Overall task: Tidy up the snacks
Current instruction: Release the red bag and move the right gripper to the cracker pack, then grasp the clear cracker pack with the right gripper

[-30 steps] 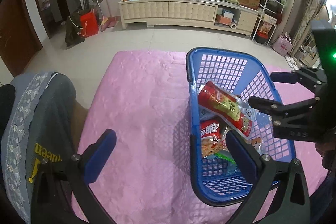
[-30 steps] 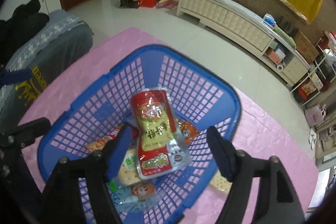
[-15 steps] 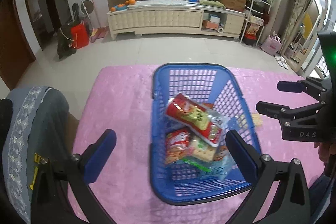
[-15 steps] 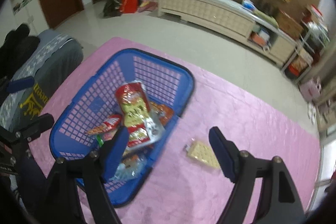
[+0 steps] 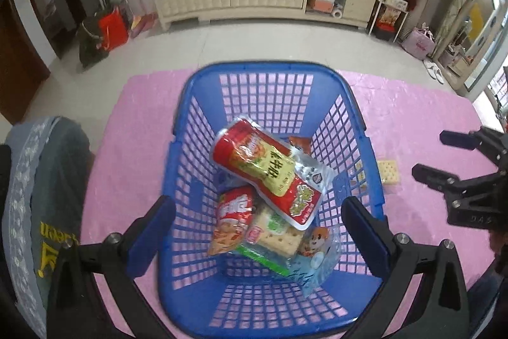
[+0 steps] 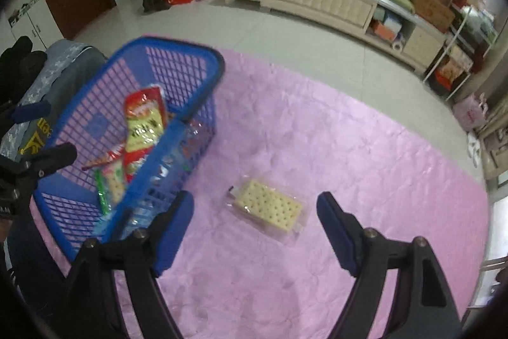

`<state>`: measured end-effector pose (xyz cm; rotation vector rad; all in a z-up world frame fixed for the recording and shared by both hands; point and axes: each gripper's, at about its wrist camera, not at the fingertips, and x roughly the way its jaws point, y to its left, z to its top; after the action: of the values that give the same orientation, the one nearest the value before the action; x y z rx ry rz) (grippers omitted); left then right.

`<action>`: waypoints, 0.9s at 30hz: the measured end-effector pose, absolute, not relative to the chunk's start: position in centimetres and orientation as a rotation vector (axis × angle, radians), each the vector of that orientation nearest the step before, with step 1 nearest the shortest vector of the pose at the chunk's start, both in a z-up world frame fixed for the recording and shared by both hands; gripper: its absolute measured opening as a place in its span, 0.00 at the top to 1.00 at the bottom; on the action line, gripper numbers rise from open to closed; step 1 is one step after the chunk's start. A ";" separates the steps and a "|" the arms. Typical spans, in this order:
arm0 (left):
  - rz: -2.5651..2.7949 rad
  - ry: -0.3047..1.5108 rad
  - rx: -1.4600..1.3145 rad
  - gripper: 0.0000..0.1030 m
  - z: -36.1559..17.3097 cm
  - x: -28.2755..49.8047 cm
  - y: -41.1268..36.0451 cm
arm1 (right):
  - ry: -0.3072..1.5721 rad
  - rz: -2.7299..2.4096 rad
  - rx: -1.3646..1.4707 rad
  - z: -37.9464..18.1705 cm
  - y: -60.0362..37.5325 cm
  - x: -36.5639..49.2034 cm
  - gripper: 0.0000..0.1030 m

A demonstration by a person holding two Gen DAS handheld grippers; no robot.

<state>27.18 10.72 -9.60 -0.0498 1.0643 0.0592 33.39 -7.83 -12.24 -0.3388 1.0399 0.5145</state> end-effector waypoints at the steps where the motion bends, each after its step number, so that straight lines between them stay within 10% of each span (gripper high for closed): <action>1: 0.053 1.067 -0.049 0.00 -9.7 27.4 10.4 | 1.051 0.514 -0.346 -13.0 -7.9 33.8 0.19; 27: 0.151 1.221 -0.002 0.00 -14.8 31.9 10.2 | 1.210 0.656 -0.508 -22.6 -7.4 38.6 0.19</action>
<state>31.87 10.16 -14.81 -0.0016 1.2208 0.1512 38.58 -7.41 -22.60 -0.5076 1.2100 0.6559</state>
